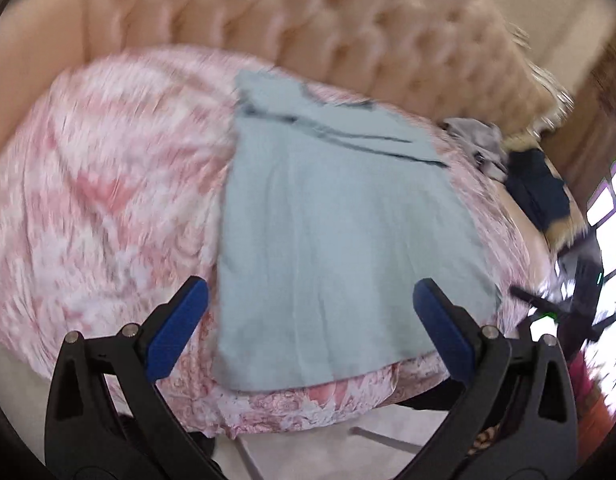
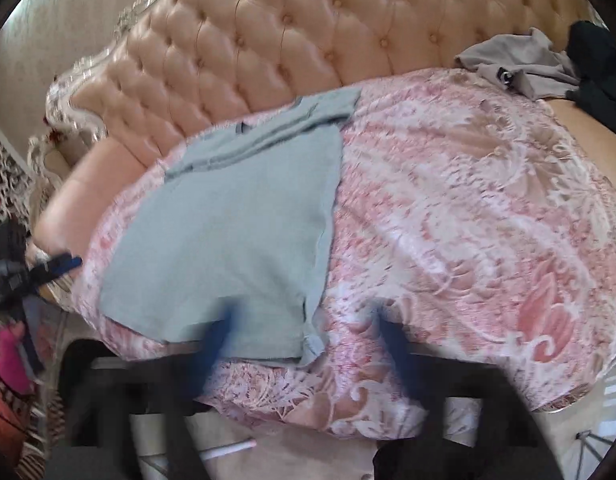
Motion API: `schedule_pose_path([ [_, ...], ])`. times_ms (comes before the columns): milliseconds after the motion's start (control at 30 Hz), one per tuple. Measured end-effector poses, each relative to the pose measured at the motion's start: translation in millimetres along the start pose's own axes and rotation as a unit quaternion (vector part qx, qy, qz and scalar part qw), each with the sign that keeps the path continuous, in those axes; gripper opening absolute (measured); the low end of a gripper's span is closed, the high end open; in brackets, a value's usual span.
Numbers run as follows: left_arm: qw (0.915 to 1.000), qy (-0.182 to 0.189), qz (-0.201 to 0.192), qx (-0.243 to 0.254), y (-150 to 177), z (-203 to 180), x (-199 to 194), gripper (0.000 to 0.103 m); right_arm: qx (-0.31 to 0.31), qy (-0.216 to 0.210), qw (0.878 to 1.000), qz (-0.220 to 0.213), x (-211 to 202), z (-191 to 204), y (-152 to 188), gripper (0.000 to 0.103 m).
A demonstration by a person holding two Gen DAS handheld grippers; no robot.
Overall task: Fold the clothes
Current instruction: 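Move the open right gripper to the folded shirt's hem edge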
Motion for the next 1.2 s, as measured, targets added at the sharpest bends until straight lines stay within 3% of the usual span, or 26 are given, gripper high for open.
schedule_pose_path([
  [100,0.9998,-0.016,-0.003,-0.01,9,12,-3,0.102,-0.008,0.018,1.0,0.023,19,6,14,0.0],
  [200,0.9992,-0.036,-0.015,0.002,16,13,-13,0.102,-0.015,0.014,1.0,0.008,14,8,15,0.001],
  [400,0.9989,-0.024,-0.03,0.026,9,17,-19,0.102,-0.014,-0.004,1.0,0.004,10,7,13,0.005],
  [500,0.9986,-0.028,-0.017,0.042,12,14,-13,0.102,-0.009,-0.013,1.0,0.001,8,6,12,0.006],
  [533,0.9986,-0.027,-0.013,0.043,14,14,-12,0.102,-0.002,-0.023,1.0,-0.007,3,5,11,0.011],
  [600,0.999,-0.021,-0.012,0.037,16,15,-11,0.102,0.013,-0.043,0.999,-0.021,-6,2,10,0.055],
  [633,0.9992,-0.017,-0.012,0.033,16,16,-10,0.102,0.013,-0.047,0.999,-0.025,-7,2,9,0.095],
  [667,0.9994,-0.015,-0.012,0.03,17,17,-8,0.102,0.01,-0.047,0.998,-0.028,-8,3,8,0.103],
  [900,0.9996,-0.015,0.0,0.025,23,16,-2,0.103,-0.023,-0.038,0.998,-0.052,-13,17,4,0.099],
  [933,0.9996,-0.015,0.0,0.025,24,15,-1,0.103,-0.03,-0.033,0.998,-0.05,-11,20,5,0.089],
  [1033,0.9996,-0.015,0.0,0.023,23,14,-1,0.102,-0.037,-0.026,0.998,-0.036,-1,23,8,0.043],
  [1200,0.9993,-0.019,0.001,0.032,23,12,-2,0.103,-0.029,-0.022,0.999,-0.018,11,19,14,0.04],
])
Point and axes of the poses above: each gripper's, at about its wrist camera, not at the fingertips, and x roughly the way its jaws point, z to its left, y to its underside, the point moved 5 cm from there along x, roughly the way its jaws point, and after that the axes turned 14 degrees about y, right-handed, at the moved point
